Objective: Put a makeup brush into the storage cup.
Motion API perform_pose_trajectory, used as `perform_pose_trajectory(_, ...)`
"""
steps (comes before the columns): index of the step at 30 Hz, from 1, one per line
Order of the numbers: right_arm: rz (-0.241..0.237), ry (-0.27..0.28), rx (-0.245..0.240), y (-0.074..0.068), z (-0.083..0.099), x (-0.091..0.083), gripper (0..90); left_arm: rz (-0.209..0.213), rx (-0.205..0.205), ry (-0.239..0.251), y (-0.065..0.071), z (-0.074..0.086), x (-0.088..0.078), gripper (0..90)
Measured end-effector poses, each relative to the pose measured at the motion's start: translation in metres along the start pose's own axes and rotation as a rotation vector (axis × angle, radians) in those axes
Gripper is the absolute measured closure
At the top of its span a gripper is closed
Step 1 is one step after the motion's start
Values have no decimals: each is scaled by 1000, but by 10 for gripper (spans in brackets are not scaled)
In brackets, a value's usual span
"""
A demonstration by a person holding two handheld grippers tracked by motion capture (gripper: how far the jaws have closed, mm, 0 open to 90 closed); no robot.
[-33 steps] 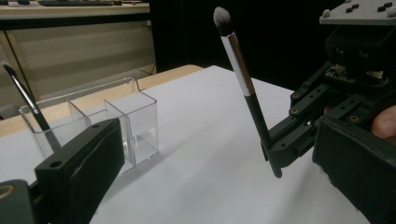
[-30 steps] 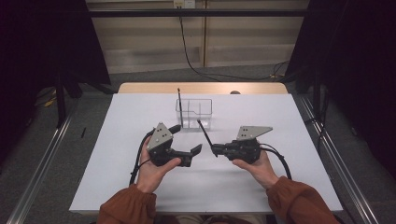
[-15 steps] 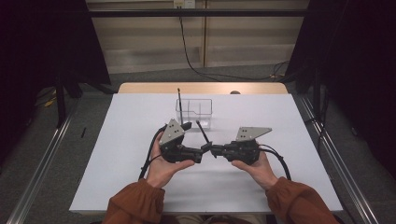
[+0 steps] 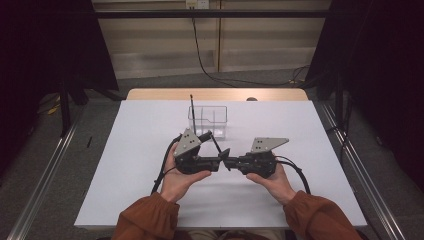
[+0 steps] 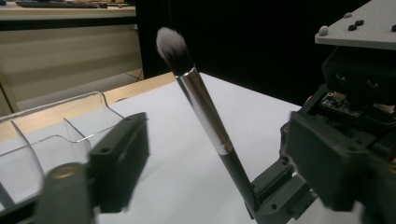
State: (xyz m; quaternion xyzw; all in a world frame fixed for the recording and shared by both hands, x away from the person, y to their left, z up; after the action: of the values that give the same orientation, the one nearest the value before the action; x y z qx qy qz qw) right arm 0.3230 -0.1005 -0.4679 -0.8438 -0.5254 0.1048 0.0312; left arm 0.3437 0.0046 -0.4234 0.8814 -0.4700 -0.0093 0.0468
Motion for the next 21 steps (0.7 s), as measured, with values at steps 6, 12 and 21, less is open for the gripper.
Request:
perform_pose_trajectory(6, 0, 1, 4, 0, 1, 0, 852, -18, -37, 2, -2, -1, -2, 395)
perform_pose_trajectory(12, 1, 1, 10, 1, 2, 1, 852, -23, -52, -5, -4, 0, -3, 513)
perform_pose_trajectory(21, -1, -1, 12, -1, 3, 1, 852, -11, -73, 8, -2, -2, -3, 682)
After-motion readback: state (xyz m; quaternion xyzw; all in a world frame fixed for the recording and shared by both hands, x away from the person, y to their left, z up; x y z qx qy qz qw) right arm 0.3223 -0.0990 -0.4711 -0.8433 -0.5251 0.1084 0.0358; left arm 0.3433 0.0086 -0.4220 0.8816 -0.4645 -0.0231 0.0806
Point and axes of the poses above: each handheld gripper's, and its own axes: x roughly forward along the jaws, z roughly out of its underside, y roughly to its right, the point moved 8 cm from there along x, roughly forward along the jaws, and after that the axes turned 15 degrees about y, right-handed, at the moved point
